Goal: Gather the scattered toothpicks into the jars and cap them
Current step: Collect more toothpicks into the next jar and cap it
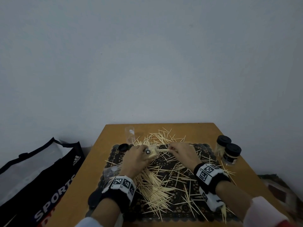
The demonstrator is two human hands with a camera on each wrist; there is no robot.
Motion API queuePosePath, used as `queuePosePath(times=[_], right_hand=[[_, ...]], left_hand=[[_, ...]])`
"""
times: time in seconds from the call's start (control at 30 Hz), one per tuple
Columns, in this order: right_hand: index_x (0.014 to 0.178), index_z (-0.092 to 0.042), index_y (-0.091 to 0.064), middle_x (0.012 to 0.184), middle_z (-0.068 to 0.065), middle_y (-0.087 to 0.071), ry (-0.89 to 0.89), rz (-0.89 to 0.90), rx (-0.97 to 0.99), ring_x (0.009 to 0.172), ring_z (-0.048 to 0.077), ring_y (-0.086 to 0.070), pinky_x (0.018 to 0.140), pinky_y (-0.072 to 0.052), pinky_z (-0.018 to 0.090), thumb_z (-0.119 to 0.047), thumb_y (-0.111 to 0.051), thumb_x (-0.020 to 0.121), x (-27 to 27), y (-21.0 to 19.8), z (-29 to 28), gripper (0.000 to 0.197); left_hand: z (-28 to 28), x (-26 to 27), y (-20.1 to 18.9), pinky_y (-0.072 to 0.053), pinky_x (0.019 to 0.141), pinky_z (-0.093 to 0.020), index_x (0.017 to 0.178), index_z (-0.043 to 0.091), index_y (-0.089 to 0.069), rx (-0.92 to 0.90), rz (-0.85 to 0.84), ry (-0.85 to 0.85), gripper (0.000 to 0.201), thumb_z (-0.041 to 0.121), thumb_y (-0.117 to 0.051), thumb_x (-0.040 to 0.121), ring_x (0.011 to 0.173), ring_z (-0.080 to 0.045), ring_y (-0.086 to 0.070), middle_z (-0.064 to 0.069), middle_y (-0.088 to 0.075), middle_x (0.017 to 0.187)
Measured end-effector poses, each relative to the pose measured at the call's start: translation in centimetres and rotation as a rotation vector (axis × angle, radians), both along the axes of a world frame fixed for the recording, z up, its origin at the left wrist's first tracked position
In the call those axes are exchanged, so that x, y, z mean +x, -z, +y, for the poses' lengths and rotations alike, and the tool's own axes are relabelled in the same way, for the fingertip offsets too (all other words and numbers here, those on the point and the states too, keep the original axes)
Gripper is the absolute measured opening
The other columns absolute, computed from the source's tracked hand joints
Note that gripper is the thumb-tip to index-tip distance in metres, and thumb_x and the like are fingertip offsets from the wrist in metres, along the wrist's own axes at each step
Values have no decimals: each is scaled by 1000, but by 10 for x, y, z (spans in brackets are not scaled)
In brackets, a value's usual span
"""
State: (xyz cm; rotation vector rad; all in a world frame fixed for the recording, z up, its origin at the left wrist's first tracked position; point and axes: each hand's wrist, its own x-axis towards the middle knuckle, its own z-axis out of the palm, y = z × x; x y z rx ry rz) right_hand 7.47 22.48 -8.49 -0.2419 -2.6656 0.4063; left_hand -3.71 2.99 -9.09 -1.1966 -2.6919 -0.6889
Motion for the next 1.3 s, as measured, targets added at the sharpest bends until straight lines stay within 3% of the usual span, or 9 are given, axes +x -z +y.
queuePosePath(times=[0.07, 0.17, 0.3, 0.43, 0.83, 1.0, 1.1, 1.17, 1.3], right_hand=[[98, -21, -67, 91, -11, -66, -52, 14, -10, 78, 3, -57, 70, -45, 19, -29, -56, 96, -1, -1, -1, 13], [97, -20, -68, 92, -11, -65, -165, 36, -51, 78, 0, -52, 68, -36, 13, -23, -57, 95, -1, -3, -3, 11], [98, -13, -72, 93, -4, -67, -223, 64, -100, 83, 7, -58, 77, -46, 20, -15, -61, 92, -1, -5, -3, 13], [88, -13, -73, 85, -8, -68, -187, 117, -243, 76, -3, -59, 71, -46, 12, -9, -71, 83, 2, -8, -4, 7], [92, -6, -74, 91, -2, -67, -214, 177, -239, 80, -3, -58, 74, -50, 11, 3, -64, 85, -3, -4, -3, 15], [90, -11, -69, 87, -10, -64, -193, 172, -331, 81, 0, -61, 74, -53, 19, -10, -69, 85, -2, -7, -6, 5], [107, -22, -66, 99, -10, -65, -47, 116, -255, 91, 4, -61, 80, -54, 26, -28, -59, 93, -4, -2, -1, 16], [125, -26, -57, 123, -6, -60, 42, -77, -249, 113, 11, -57, 94, -49, 35, -43, -53, 95, -3, 2, 5, 35], [152, -20, -24, 160, 2, -18, 35, -620, -94, 145, 20, -20, 118, -19, 50, -77, -51, 78, 3, 5, 9, 97]], left_hand=[[2, 1, 0, -41, 83, -26, 130, 25, -53, -17, -25, 69, 53, 43, -70, 84, 106, -13, -52, 5, -60, 121], [5, 6, 0, -35, 74, -18, 131, 23, -53, -20, -99, 179, 57, 42, -73, 82, 97, -8, -51, 5, -61, 119], [6, 9, 0, -36, 72, -14, 134, 22, -52, -15, -185, 249, 60, 48, -71, 83, 96, -8, -56, 2, -64, 120], [7, 10, -2, -31, 69, -4, 135, 20, -51, -8, -214, 269, 61, 47, -71, 84, 95, -7, -55, 1, -64, 121], [5, 9, 0, -42, 75, -15, 135, 20, -52, 29, -218, 261, 64, 50, -72, 82, 95, -9, -59, 2, -65, 118], [6, 9, 2, -47, 84, -23, 135, 22, -52, 13, -223, 279, 62, 49, -71, 83, 99, -12, -60, 1, -65, 119], [5, 7, 1, -42, 78, -22, 133, 23, -53, 50, -172, 214, 59, 50, -71, 83, 97, -11, -58, 4, -64, 119], [4, 6, 0, -44, 82, -26, 132, 23, -53, 83, -131, 153, 59, 50, -70, 83, 100, -12, -57, 5, -63, 119], [3, 6, -1, -46, 87, -28, 133, 21, -52, 56, -105, 131, 59, 50, -68, 85, 105, -13, -57, 5, -62, 122]])
